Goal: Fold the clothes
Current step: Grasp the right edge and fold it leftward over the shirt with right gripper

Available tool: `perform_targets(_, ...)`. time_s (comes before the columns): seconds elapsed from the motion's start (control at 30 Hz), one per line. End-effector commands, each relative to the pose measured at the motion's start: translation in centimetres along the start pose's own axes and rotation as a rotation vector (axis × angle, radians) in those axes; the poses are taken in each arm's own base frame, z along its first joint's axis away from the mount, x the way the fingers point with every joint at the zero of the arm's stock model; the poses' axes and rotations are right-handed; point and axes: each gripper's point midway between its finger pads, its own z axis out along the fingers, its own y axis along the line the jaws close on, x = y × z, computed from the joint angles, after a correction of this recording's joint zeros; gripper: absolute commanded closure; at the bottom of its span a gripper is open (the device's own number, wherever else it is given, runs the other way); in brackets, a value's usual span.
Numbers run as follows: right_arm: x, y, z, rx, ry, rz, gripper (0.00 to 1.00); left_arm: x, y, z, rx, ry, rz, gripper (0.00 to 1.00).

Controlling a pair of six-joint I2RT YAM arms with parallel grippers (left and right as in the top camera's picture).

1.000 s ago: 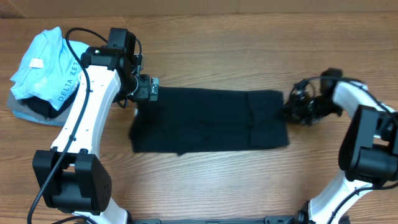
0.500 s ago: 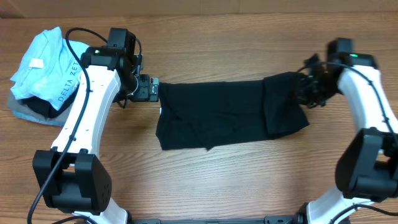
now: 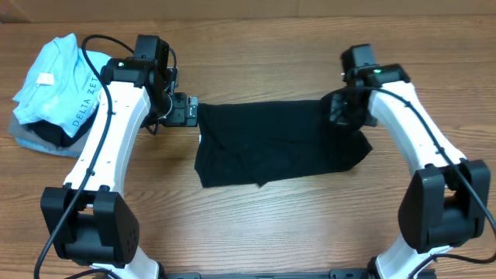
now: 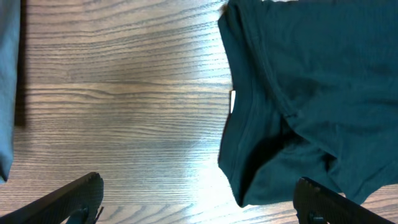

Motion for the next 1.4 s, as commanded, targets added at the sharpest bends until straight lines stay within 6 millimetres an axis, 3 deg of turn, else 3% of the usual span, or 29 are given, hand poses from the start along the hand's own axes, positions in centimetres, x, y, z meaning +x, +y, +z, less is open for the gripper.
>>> perform_targets(0.0, 0.6, 2.9, -0.8, -0.003, -0.031, -0.035, 0.96, -0.5, -0.1, -0.3, 0.009, -0.014, 0.012, 0.00)
perform_targets(0.2, 2.2, 6.8, -0.2, -0.031, -0.047, -0.084, 0.96, -0.5, -0.1, -0.3, 0.010, -0.014, 0.012, 0.00)
perform_targets(0.37, 3.7, 8.4, 0.9, -0.035, -0.035, -0.108, 0.96, -0.5, -0.1, -0.3, 0.009, -0.014, 0.012, 0.00)
perform_targets(0.7, 5.1, 11.4, 0.6, -0.083, -0.034, -0.094, 0.95, -0.5, -0.1, -0.3, 0.009, -0.014, 0.012, 0.00)
perform_targets(0.9, 5.5, 13.8, 0.9, -0.141, -0.067, -0.066, 0.88, -0.5, -0.1, -0.3, 0.009, -0.014, 0.012, 0.00)
perform_targets(1.07, 5.7, 15.7, 1.2, -0.198, -0.087, -0.071, 0.63, -0.5, -0.1, -0.3, 0.010, -0.014, 0.012, 0.00)
perform_targets(1.2, 5.9, 16.5, 0.8, -0.241, -0.081, -0.114, 0.61, -0.5, -0.1, -0.3, 0.010, -0.014, 0.012, 0.00)
perform_targets(1.37, 5.4, 16.2, -1.3, -0.292, -0.108, -0.199, 0.59, -0.5, -0.1, -0.3, 0.009, -0.014, 0.012, 0.00)
